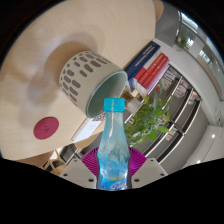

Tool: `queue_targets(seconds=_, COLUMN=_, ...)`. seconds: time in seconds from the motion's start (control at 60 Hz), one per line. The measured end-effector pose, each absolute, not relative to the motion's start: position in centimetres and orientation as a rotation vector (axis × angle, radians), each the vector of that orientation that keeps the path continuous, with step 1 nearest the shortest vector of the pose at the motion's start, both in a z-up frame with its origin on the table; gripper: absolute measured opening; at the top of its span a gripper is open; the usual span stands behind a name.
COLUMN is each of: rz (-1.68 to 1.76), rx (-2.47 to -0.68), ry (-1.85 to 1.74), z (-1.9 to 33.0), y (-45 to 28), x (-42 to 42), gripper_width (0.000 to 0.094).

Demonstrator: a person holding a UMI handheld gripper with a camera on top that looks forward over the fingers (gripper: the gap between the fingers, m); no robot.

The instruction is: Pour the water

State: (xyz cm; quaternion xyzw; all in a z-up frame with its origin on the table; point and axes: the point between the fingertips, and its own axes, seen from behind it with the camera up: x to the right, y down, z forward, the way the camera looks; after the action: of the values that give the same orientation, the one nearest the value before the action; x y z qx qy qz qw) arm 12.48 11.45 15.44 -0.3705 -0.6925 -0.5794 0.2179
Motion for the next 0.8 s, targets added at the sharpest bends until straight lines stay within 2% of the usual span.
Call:
queue_targets(seconds=0.217, rz=-1.685, rx=-0.902, ry=-1.954, z=15.3, y=11.8, x=11.2, gripper_width=0.0345)
queue_targets(seconds=0.35, rz=-1.61, rx=-1.035, ry=-1.872, z=15.5, y=11.3, x=11.8, gripper_width=0.0344)
queue_targets(seconds=0.467, rz=-1.408, rx=-1.242, ry=-1.575, z=19.0, y=10.4, x=10.6, gripper_width=0.0344)
queue_targets(seconds=0.6, rz=-0.977, rx=-1.482, ry=-1.118, z=24.6, y=9.0, x=8.9, gripper_width=0.0359)
queue_targets(seconds=0.733, rz=-0.616, rx=-1.561, ry=-0.678, z=29.6, y=8.5, x=9.5, gripper_width=0.0362)
queue_targets(seconds=0.8, rz=-0.476, rx=-1.582, ry=-0.488, z=30.8, y=8.2, x=10.6, gripper_width=0.0359)
